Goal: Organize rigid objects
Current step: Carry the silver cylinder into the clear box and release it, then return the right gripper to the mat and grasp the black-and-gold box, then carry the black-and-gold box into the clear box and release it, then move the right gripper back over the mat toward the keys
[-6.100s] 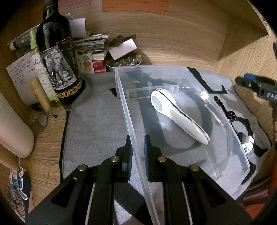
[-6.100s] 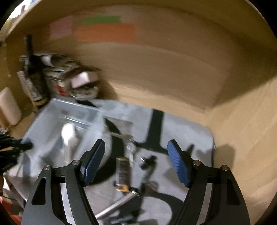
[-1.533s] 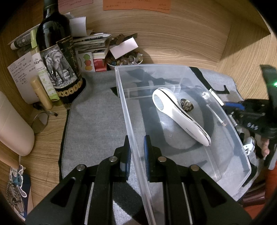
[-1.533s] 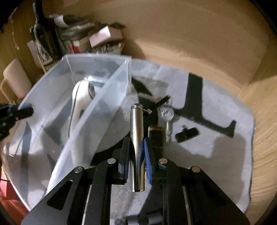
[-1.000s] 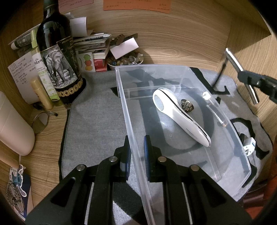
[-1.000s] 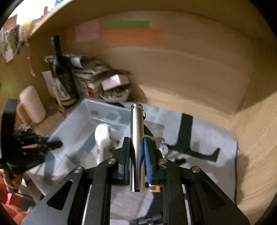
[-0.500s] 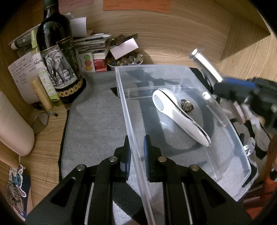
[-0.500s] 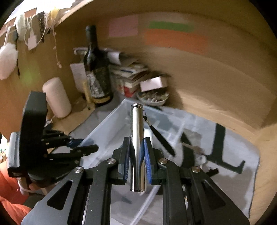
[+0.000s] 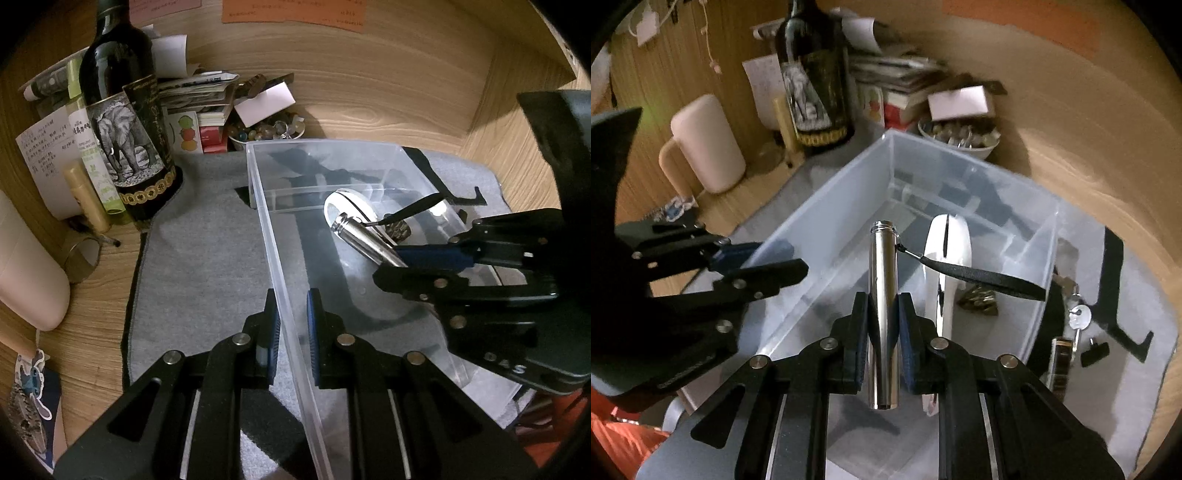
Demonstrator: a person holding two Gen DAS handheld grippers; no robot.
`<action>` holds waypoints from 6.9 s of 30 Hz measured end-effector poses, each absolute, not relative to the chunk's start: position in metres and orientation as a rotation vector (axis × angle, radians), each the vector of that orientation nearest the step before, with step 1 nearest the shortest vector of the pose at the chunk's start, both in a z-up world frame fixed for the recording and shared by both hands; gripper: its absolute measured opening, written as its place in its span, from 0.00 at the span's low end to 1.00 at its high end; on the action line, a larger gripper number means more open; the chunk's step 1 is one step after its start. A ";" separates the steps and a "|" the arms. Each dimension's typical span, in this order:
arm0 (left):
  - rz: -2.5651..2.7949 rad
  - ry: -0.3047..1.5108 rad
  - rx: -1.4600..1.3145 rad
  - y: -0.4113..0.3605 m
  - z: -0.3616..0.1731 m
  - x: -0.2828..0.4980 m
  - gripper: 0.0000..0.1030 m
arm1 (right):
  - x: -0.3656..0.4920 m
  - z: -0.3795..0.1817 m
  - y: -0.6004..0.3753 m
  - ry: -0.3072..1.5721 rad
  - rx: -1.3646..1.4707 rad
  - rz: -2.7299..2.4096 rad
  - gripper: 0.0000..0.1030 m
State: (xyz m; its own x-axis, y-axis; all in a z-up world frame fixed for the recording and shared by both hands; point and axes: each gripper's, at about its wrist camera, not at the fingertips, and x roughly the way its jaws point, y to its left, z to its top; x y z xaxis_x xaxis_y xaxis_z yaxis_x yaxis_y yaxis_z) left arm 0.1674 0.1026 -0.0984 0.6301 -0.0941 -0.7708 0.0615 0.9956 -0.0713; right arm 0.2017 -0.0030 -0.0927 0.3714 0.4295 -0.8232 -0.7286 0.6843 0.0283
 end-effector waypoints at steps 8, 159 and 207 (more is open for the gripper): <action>-0.089 0.887 -0.036 0.102 -0.098 0.168 0.12 | 0.205 -0.091 -0.004 0.914 -0.403 0.724 0.15; -0.084 0.875 -0.033 0.101 -0.100 0.166 0.12 | 0.304 -0.103 -0.152 0.971 -0.168 0.317 0.44; -0.084 0.879 -0.032 0.101 -0.099 0.167 0.12 | 0.215 -0.020 -0.098 0.675 -0.249 0.537 0.24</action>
